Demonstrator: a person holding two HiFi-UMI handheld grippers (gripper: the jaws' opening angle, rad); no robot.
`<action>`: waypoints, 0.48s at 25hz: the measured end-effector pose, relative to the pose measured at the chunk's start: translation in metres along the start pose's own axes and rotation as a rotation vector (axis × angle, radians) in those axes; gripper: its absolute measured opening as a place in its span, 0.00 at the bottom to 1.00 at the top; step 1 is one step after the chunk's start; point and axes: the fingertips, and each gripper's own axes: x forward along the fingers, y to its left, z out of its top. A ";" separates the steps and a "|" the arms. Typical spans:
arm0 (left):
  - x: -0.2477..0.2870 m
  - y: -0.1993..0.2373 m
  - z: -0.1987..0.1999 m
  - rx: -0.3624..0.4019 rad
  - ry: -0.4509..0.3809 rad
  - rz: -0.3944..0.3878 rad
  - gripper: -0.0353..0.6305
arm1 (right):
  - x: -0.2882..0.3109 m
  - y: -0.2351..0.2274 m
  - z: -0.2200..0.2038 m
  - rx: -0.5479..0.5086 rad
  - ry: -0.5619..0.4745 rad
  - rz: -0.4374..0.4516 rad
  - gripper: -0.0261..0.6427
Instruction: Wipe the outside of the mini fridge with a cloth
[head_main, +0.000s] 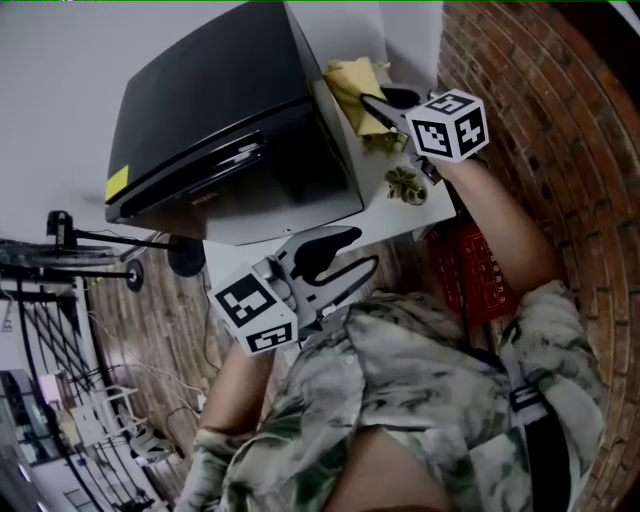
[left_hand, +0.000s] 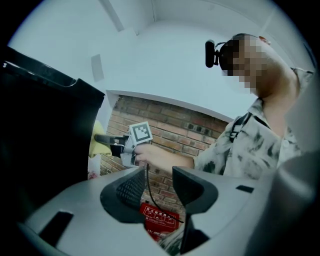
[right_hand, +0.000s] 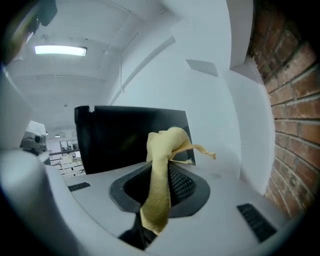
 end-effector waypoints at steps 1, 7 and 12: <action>0.001 0.000 -0.001 0.001 0.000 -0.003 0.30 | -0.006 0.007 0.009 -0.001 -0.019 0.015 0.17; 0.005 -0.001 -0.003 -0.002 -0.004 -0.012 0.30 | -0.021 0.045 0.035 0.004 -0.092 0.089 0.17; 0.002 0.000 -0.005 -0.005 -0.005 -0.006 0.30 | -0.004 0.045 -0.002 0.047 -0.044 0.086 0.17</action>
